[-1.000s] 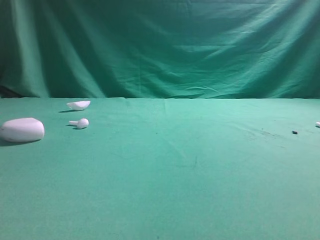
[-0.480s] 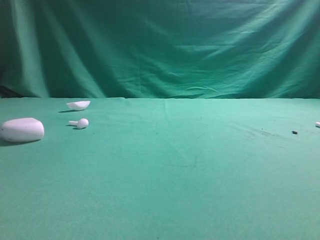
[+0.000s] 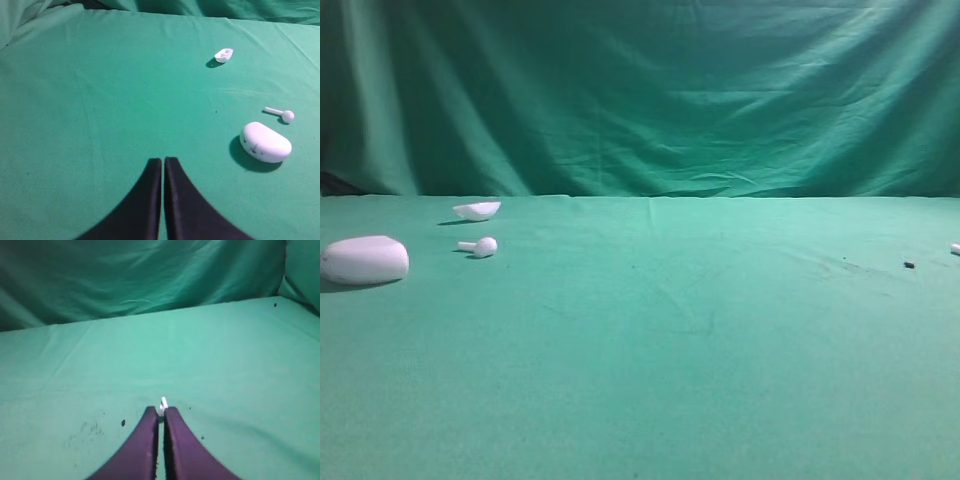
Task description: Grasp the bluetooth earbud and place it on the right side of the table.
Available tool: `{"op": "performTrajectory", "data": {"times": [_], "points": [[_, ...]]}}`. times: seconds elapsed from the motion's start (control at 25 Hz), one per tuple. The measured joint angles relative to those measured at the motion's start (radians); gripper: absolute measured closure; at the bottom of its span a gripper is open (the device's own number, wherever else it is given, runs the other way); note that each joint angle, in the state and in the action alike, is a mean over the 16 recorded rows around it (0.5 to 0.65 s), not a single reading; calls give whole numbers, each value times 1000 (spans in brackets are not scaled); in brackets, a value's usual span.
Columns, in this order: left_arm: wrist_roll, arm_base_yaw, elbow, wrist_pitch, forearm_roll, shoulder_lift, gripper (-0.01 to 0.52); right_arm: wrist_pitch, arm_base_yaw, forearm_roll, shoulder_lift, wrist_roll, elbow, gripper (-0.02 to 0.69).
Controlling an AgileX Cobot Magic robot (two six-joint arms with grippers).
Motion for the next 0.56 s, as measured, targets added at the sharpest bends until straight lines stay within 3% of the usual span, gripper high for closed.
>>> {"op": "performTrajectory", "data": {"times": [0.56], "points": [[0,0,0,0,0,0,514,71,-2,29,0,20,25,665]]}}
